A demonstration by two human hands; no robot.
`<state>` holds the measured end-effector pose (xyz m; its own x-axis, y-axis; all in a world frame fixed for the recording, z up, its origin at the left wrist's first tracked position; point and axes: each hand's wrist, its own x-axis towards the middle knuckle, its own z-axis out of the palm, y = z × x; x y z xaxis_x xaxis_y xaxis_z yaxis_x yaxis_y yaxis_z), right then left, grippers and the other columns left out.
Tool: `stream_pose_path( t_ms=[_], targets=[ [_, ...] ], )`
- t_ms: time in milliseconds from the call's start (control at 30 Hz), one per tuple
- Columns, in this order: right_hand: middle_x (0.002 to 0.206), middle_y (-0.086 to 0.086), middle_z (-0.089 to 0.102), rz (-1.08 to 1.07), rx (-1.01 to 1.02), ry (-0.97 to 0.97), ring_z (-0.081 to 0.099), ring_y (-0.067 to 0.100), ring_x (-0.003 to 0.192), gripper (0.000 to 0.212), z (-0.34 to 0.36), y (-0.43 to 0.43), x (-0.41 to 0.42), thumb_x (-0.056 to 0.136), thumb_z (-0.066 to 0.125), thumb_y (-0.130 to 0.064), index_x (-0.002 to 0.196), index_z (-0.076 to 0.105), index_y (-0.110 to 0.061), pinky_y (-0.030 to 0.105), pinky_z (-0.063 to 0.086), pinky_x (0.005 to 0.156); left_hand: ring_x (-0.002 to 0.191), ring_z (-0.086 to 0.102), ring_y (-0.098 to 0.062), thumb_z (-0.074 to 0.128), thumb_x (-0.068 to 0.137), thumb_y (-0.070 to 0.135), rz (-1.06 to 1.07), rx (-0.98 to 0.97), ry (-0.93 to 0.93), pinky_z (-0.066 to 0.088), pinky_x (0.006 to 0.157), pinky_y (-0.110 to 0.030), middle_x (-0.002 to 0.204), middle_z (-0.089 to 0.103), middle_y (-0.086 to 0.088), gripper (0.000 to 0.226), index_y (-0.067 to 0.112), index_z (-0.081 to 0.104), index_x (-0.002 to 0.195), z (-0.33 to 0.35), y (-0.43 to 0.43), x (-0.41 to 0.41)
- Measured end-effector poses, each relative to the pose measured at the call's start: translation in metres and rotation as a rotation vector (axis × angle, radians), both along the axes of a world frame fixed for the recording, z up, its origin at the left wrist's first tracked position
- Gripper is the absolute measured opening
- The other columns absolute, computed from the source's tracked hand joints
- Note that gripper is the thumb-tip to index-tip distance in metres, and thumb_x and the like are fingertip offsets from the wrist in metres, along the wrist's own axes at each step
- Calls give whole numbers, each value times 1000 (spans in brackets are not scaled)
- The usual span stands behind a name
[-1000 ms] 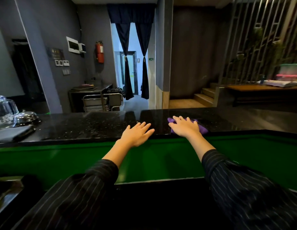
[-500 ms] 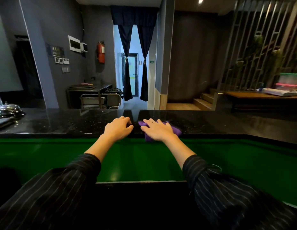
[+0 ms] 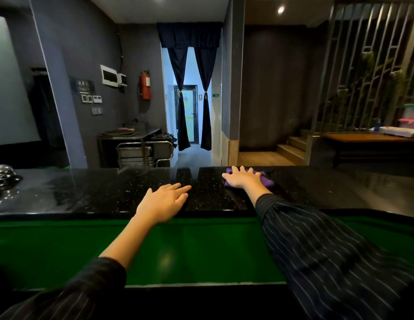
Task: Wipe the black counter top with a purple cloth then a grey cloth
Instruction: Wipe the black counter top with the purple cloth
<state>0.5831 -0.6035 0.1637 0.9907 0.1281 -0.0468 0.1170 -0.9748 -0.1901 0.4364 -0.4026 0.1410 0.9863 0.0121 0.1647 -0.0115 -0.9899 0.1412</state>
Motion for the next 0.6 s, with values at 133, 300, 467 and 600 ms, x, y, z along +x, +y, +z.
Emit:
stream_pose_path(
  t_ms=[133,300,467,600],
  targets=[
    [163,15,7,11,-37,34,5,43,148,77,6,45,32,94,25,-66,155,13,-20,60,3,117,144,25,-14,23,97,46,15,13,-81,22,114,-56,155,29,10,45,47,29,142,-3,3,8],
    [163,13,6,174,-58,32,5,41,148,77,9,100,24,94,25,-67,156,11,-23,61,4,116,140,32,-14,28,97,41,41,20,-137,30,110,-49,152,36,11,45,39,35,142,1,1,11],
    [164,6,2,319,-31,8,3,35,150,74,3,108,-11,94,23,-66,156,8,-28,58,1,116,117,50,-23,37,91,31,113,-40,-348,47,88,-42,123,60,-2,35,22,57,117,0,-2,6],
    [165,2,4,347,-16,-29,6,31,150,71,-2,89,-50,94,24,-67,155,11,-33,59,5,117,111,52,-25,43,90,26,-15,-150,-474,47,89,-42,114,62,-5,27,14,62,106,4,4,-13]
  ],
)
